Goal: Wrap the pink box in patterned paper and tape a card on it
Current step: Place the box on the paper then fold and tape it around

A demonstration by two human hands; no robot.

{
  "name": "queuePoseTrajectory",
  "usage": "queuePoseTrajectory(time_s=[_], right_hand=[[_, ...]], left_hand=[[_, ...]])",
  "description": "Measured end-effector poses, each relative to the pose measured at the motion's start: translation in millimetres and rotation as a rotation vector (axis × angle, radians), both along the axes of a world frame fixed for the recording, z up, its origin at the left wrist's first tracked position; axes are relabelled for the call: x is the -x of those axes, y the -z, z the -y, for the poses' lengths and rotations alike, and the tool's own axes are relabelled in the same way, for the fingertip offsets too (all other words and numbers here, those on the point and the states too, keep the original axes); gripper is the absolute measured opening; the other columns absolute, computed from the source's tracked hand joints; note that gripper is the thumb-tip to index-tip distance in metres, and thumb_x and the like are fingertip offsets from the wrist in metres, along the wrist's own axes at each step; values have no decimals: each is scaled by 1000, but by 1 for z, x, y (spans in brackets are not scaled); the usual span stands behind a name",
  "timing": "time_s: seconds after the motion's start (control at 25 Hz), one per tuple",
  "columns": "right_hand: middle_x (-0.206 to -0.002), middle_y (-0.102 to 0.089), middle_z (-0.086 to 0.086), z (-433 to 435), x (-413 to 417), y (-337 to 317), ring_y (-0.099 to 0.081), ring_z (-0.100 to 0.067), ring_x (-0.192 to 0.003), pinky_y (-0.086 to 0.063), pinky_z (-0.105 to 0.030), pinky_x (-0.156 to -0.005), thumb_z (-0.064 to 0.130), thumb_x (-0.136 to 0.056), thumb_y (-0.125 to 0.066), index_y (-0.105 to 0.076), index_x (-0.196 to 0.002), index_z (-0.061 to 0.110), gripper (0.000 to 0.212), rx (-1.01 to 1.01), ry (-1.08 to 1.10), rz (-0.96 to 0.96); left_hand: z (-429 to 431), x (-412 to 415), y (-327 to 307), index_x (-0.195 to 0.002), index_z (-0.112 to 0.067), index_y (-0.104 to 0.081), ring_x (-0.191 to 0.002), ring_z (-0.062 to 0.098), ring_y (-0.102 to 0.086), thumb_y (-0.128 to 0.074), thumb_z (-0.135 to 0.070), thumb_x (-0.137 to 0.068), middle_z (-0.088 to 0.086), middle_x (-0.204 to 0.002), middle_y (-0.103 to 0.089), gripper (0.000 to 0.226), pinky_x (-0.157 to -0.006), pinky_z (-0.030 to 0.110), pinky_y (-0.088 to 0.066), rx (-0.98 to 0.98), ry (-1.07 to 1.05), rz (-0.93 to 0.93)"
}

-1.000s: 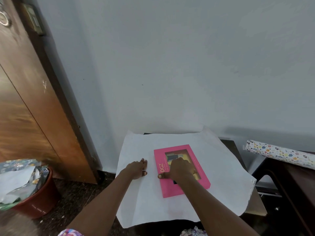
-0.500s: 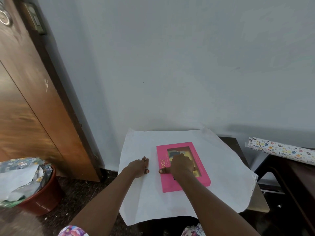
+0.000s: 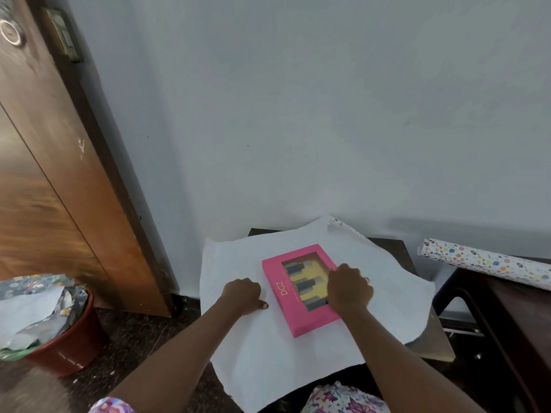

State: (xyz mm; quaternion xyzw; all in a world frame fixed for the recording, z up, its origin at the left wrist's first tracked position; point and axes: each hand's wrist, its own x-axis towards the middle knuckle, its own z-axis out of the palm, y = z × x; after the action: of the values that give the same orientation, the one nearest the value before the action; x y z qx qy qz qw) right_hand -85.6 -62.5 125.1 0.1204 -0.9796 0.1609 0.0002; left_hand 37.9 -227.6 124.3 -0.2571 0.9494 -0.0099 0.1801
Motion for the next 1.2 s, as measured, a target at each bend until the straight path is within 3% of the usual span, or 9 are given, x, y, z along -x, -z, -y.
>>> queuePoseTrajectory(time_s=[0.16, 0.4, 0.6, 0.72, 0.84, 0.92, 1.04, 1.12, 1.2], right_hand=[[-146, -29, -19, -38, 17, 15, -26, -41, -134, -19, -56, -111, 74, -74, -50, -27, -141, 12, 95, 133, 203, 471], [-152, -20, -16, -49, 47, 23, -19, -36, -140, -19, -52, -113, 93, -20, -53, -26, -145, 8, 153, 63, -56, 573], [-154, -19, -14, -52, 82, 9, -26, -32, -139, -26, -41, -113, 71, -53, -74, -23, -147, 7, 125, 162, -212, 644], [-137, -44, -12, -51, 100, 13, -50, -29, -118, -41, -37, -100, 75, -26, -79, -43, -135, 9, 132, 228, -218, 683], [-120, -58, -11, -50, 108, 17, -59, -25, -100, -48, -34, -88, 56, -37, -89, -51, -124, 5, 108, 384, -210, 786], [-129, -53, -6, -51, 113, 16, -55, -26, -112, -44, -34, -95, 56, -31, -90, -46, -131, 6, 120, 437, -229, 802], [-146, -30, -7, -53, 122, 15, -28, -28, -138, -30, -33, -103, 45, -61, -84, -36, -140, 2, 102, 447, -265, 764], [-155, -14, -11, -54, 125, 13, -17, -27, -142, -25, -36, -110, 61, -48, -82, -33, -143, 3, 122, 379, -324, 732], [-155, -14, -13, -56, 122, 11, -18, -27, -142, -23, -36, -110, 56, -62, -78, -36, -141, 5, 104, 372, -348, 714]], left_hand=[[-35, -4, -12, -123, -11, -53, -111, 26, -58, -50, -46, -92, 8, -121, -60, 47, -88, 32, -44, 79, 112, -10], [-75, 9, -13, -118, -10, -58, -103, 23, -63, -47, -38, -95, 7, -113, -65, 38, -79, 30, -47, -106, 153, 18], [-65, 21, -19, -74, -12, -58, -76, 20, -71, -49, -43, -92, 7, -80, -73, 37, -77, 27, -49, -338, -27, -121], [-23, 26, -17, -103, -15, -66, -100, 23, -63, -56, -58, -83, 6, -105, -68, 48, -80, 28, -44, -255, -186, -467], [1, 14, -2, -138, -24, -39, -127, 21, -42, -74, -68, -56, 0, -134, -45, 99, -97, 27, -34, -666, -102, -417], [6, 9, 12, -145, -34, -21, -137, 24, -29, -69, -81, -44, -3, -144, -38, 121, -110, 41, -31, -626, 43, -331], [7, 10, 19, -144, -44, 15, -133, 31, -38, -71, -71, -57, 13, -145, -39, 125, -107, 40, -36, -530, -15, -271], [5, 11, 17, -141, -50, 16, -131, 31, -40, -69, -69, -62, 16, -145, -38, 118, -105, 38, -37, -441, 10, -246], [5, 13, 15, -142, -53, 6, -133, 31, -36, -67, -71, -63, 13, -150, -31, 109, -103, 38, -35, -385, 63, -191]])
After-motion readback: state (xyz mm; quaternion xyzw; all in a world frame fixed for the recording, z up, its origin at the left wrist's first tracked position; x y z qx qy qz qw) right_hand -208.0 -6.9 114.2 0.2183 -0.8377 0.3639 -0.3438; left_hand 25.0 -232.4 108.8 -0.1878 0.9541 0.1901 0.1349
